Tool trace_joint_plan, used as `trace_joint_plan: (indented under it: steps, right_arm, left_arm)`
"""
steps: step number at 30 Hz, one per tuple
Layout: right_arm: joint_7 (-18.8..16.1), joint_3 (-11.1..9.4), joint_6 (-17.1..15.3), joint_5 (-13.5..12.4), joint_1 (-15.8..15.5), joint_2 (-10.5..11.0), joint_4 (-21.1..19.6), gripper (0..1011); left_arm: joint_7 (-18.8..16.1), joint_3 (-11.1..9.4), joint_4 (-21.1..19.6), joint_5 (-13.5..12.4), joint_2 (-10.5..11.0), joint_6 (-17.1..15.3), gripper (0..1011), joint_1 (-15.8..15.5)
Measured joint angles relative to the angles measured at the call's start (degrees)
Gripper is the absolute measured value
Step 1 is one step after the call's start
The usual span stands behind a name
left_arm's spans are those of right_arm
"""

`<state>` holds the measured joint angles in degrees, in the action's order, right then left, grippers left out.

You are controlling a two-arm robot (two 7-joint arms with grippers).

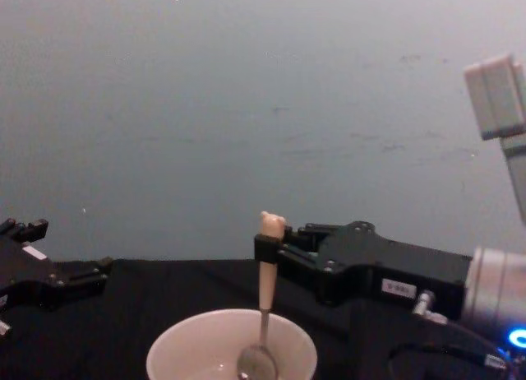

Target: Pick up the stirring spoon with one hand, stir inside the cup, then place it back in its original position.

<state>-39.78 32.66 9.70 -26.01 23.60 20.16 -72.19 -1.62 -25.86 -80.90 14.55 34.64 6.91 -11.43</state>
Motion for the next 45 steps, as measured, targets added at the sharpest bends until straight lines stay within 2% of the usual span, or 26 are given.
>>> trace_joint_plan:
  steps: [9,13,18,25,33,39,45]
  right_arm:
    - [-1.08,-0.56,-0.78,-1.36,-2.64,2.52,-4.10,203]
    - [-1.78,0.11,-1.37,-1.50,-3.74,3.56,-5.58,203]
    - [-2.28,0.98,-1.81,-1.61,-4.14,3.73,-6.32,203]
    - [-2.35,1.95,-1.90,-1.97,-3.49,2.39,-6.07,203]
    - [-0.70,2.39,-1.54,-1.33,-1.04,-0.24,-2.77,203]
    - [1.41,1.60,-1.08,-0.27,0.83,-1.94,0.14,203]
    - [2.10,0.68,-0.81,0.27,1.27,-2.11,1.22,203]
  left_arm:
    - [0.00,0.00,0.00,0.00,0.00,0.00,1002,0.00]
    - [0.00,0.00,0.00,0.00,0.00,0.00,1001,0.00]
    - [0.00,0.00,0.00,0.00,0.00,0.00,1001,0.00]
    - [0.00,0.00,0.00,0.00,0.00,0.00,1001,0.00]
    - [0.00,0.00,0.00,0.00,0.00,0.00,1001,0.00]
    - [0.00,0.00,0.00,0.00,0.00,0.00,1001,0.00]
    - [0.00,0.00,0.00,0.00,0.00,0.00,1001,0.00]
